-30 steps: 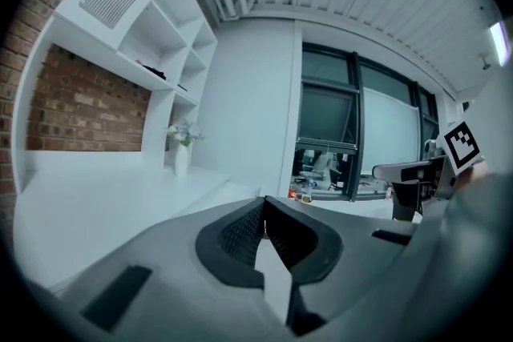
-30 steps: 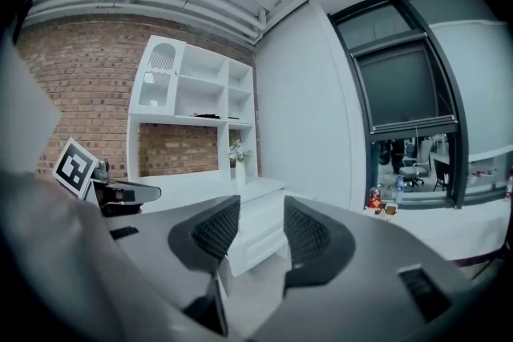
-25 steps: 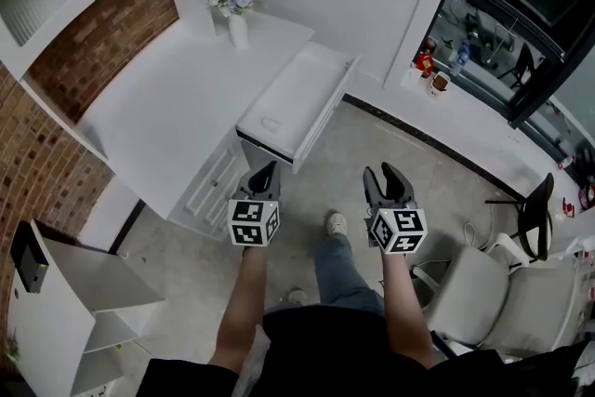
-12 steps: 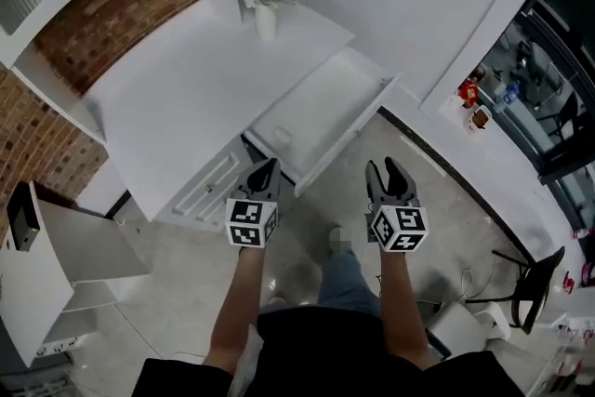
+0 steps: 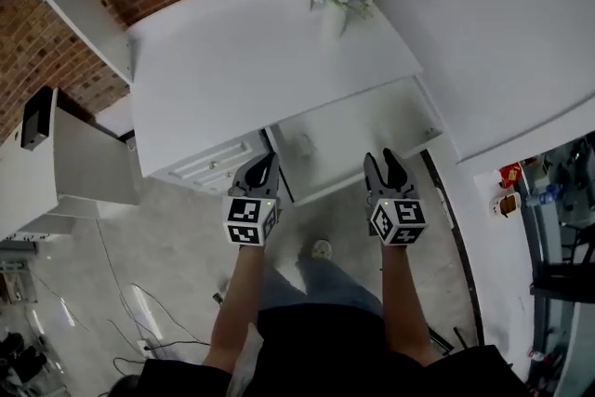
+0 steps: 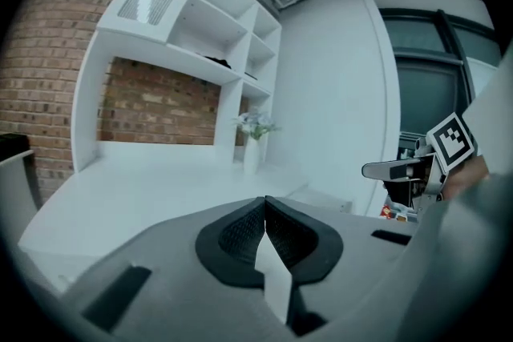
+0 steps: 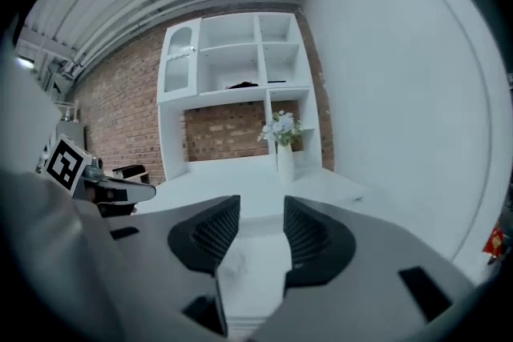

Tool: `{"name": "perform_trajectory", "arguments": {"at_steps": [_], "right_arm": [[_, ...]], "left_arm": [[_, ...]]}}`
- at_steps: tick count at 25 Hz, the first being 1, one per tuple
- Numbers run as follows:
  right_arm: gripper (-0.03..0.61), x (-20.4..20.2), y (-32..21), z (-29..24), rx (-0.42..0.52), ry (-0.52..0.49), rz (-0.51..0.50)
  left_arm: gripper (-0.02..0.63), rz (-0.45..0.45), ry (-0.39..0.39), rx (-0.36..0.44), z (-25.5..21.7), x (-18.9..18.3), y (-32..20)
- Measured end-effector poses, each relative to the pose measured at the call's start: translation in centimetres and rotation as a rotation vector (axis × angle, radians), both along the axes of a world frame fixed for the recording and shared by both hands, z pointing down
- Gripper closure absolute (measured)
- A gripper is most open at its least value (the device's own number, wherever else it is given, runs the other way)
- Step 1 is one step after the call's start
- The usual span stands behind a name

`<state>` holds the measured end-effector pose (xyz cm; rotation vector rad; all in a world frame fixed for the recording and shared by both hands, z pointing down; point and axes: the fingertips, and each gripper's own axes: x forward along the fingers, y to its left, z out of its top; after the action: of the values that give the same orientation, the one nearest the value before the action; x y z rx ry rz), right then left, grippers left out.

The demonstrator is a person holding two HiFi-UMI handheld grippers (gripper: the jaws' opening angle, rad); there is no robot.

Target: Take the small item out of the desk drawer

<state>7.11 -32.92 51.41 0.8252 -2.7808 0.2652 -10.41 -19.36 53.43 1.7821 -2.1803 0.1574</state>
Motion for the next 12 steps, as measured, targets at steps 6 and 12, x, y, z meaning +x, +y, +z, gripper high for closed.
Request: {"name": "perform_trajectory", "arguments": {"at_steps": [6,12], "right_arm": [[0.428,-3.7,-0.7,1.8,-0.032,0.02,-0.166],[0.428,-6.1,0.3,3.0,-0.061,0.057,-0.254]], "left_arm": [[0.604,-0.128,-0.028,-0.017,0.2,-0.6,1.2],[0.604,-0.209,-0.021,-0.016,0.2,-2.2,2.6]]}}
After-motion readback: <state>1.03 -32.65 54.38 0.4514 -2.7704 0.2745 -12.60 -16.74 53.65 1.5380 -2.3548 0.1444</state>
